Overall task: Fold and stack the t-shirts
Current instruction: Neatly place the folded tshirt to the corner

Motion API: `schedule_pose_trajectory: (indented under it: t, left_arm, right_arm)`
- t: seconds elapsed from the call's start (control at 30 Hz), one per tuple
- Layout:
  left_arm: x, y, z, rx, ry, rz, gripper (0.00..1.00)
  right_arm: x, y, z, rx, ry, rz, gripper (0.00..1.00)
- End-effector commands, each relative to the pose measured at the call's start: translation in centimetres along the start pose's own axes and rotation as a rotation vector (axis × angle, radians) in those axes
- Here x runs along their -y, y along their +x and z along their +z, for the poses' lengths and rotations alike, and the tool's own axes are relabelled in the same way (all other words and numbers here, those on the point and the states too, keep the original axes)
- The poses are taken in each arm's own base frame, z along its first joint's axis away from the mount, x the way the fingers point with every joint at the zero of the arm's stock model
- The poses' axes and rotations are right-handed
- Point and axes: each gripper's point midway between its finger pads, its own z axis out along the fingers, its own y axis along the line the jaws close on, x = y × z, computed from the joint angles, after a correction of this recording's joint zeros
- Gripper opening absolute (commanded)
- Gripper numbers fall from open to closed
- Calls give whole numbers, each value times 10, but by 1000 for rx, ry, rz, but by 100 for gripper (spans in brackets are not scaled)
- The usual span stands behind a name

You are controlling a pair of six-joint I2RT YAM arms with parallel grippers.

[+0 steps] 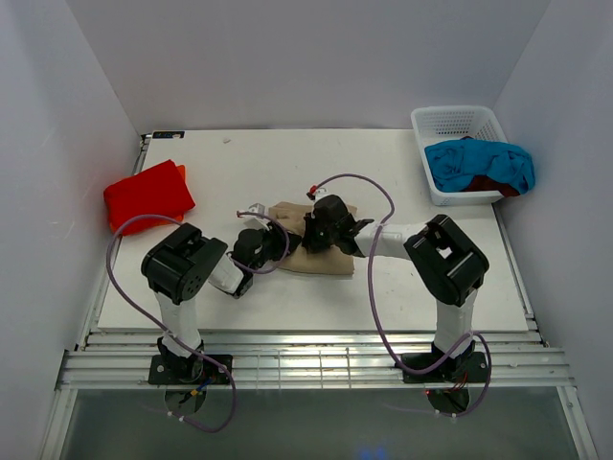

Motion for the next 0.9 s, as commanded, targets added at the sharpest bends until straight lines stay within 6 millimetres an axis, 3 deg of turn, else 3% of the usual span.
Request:
schedule_pose_trajectory:
  t: [0.0,0.03,0.13,0.17,0.3,0.37,0.4,0.47,0.5,0.53,0.6,0.63,0.67,0.77,0.87]
  left_arm:
    - [-19,29,7,-105,-63,17,41]
    - [-21,32,8,-115,-72,21,30]
    - [-23,36,14,-138,-69,47,17]
    - [-25,38,15,-146,-71,53,8]
    - [-16,32,17,-147,-40,102,0]
    - [-14,28,15,-160,-52,147,0]
    - [-1,13,13,-135,-36,172,0]
    - [3,-2,14,-147,-77,265,0]
    - [18,-22,12,-115,-69,301,0]
    - [20,-35,12,-120,-109,371,0]
    - [34,-56,8,-109,-111,431,0]
    - [43,-80,3,-75,-143,459,0]
    - [47,-90,1,-72,-148,502,0]
    - [48,-120,-9,-82,-202,561,0]
    - [35,-137,-17,-107,-260,578,0]
  right_arm:
    - [-17,44,-9,-129,-62,-17,8]
    - [-16,47,-10,-131,-63,-19,8]
    - [-18,48,-14,-123,-67,-23,8]
    - [-19,46,-17,-115,-71,-24,8]
    - [-19,46,-26,-100,-67,-43,9]
    - [-15,39,-37,-76,-30,-63,17]
    - [-13,36,-42,-67,-10,-71,23]
    - [-6,19,-63,-18,65,-98,28]
    - [-4,12,-72,-1,84,-105,30]
    - [-3,5,-91,14,106,-111,32]
    - [5,-10,-110,62,174,-115,36]
    - [1,-22,-126,105,174,-112,38]
    - [7,-22,-136,108,209,-114,38]
    - [5,-32,-161,170,204,-109,40]
    - [3,-35,-177,216,186,-99,42]
